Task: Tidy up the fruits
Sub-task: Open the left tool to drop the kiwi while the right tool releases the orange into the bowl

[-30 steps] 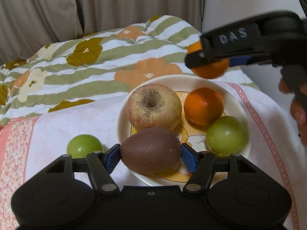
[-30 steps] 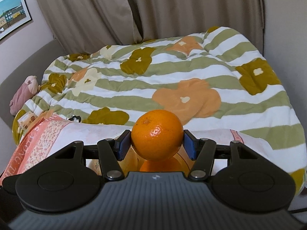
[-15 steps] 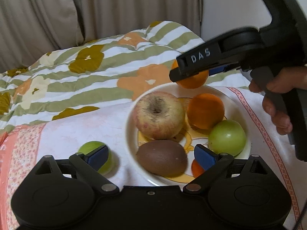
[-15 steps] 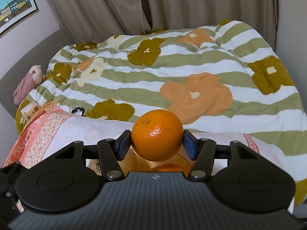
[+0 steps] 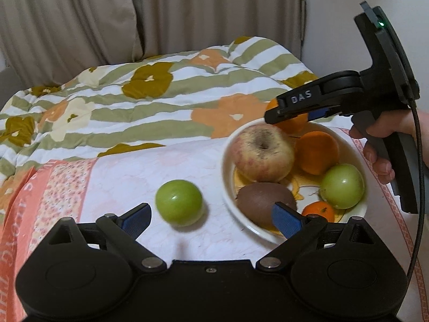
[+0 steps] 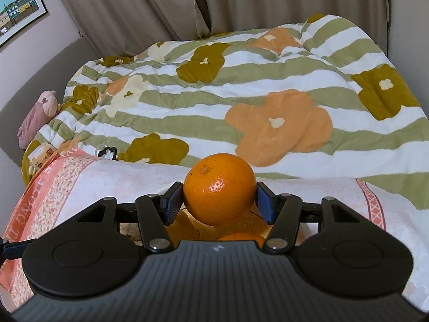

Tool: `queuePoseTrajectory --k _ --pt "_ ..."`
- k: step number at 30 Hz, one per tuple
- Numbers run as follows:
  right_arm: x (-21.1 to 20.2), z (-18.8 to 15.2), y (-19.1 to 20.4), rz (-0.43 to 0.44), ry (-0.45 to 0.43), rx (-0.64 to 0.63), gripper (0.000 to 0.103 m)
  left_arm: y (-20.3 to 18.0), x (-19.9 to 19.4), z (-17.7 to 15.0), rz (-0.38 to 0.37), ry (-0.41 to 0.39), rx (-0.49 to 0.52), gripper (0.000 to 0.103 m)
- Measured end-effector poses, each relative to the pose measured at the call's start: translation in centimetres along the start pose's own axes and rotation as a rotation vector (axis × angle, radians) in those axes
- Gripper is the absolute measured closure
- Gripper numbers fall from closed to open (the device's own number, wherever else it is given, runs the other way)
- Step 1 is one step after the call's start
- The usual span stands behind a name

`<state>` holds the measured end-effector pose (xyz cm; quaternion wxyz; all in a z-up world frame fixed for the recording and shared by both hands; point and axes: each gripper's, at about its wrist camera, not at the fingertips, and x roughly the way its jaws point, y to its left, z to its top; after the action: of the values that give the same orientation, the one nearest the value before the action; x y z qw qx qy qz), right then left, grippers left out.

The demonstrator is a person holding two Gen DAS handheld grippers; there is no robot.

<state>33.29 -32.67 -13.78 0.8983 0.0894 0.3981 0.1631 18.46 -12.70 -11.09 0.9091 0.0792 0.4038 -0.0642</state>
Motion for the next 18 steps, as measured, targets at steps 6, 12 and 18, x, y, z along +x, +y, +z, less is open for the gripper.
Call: queuePoseTrajectory --k 6,12,18 --pt "-0.6 -0.1 0.3 0.005 -0.032 -0.025 0.014 1.0 -0.5 -0.5 0.017 -0.002 -0.016 0.004" --pt "-2.6 -0.3 0.4 -0.032 -0.079 0.007 0.002 2.0 -1.8 -1.0 0.027 -0.008 -0.025 0.004" --pt "-6.7 -0.4 1.6 -0.074 -0.123 0.034 0.002 2.7 -3.6 -1.0 0.001 -0.044 -0.010 0.004"
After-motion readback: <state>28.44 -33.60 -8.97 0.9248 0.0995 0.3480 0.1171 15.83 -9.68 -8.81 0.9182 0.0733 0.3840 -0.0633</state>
